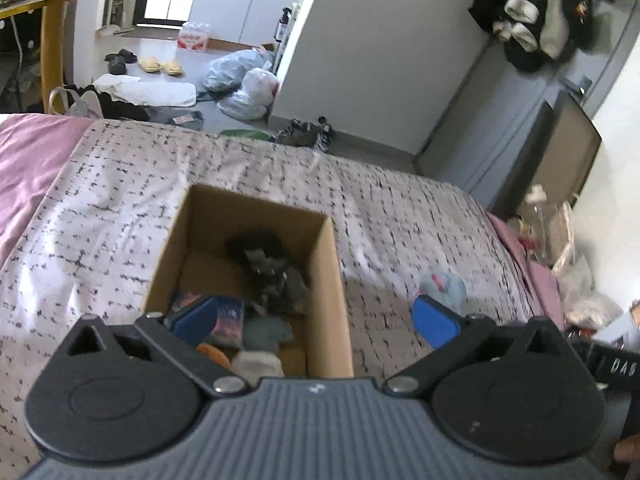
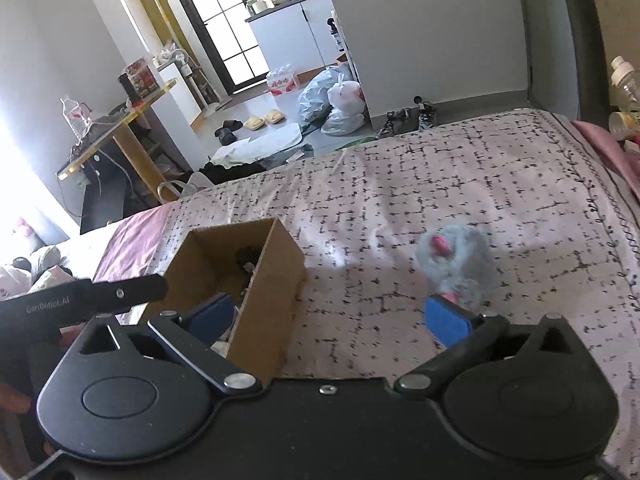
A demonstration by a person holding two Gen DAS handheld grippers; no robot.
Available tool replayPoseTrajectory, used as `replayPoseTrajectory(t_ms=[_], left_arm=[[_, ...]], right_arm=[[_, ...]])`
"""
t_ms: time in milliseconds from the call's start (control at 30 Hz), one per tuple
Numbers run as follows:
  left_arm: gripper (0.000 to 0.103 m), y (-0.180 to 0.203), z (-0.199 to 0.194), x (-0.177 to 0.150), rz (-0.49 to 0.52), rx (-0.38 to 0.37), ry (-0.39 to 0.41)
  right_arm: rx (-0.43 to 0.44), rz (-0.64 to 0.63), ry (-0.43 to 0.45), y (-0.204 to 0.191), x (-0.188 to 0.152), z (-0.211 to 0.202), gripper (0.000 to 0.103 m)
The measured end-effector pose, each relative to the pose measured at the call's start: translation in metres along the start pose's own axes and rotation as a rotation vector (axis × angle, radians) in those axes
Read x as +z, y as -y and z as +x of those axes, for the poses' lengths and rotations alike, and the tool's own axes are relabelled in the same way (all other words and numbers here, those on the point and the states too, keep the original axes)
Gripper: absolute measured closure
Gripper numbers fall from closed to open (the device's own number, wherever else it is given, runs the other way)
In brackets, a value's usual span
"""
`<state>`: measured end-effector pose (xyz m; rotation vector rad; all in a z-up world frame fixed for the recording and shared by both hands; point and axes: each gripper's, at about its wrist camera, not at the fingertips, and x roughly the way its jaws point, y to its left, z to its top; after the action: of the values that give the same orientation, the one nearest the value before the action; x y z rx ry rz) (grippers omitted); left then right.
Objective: Organize soft objects
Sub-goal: 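Withdraw both tools from the box toward the grey-blue plush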
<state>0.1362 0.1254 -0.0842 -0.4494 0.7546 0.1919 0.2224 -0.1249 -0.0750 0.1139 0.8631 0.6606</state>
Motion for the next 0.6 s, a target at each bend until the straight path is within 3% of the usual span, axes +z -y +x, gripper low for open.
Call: replayPoseTrajectory(t_ms=[500, 600], left_arm=[[0.0, 0.055, -0.002, -0.031, 0.079, -0.016, -0.073], [0.0, 0.06, 0.001, -0.032, 0.041, -0.023, -0.107]], right_arm=[[-0.009, 0.056, 0.013, 0.046, -0.012, -0.035, 0.0], [-0.005, 0.072, 0.007, 0.058, -0.013, -0.038, 0.0]])
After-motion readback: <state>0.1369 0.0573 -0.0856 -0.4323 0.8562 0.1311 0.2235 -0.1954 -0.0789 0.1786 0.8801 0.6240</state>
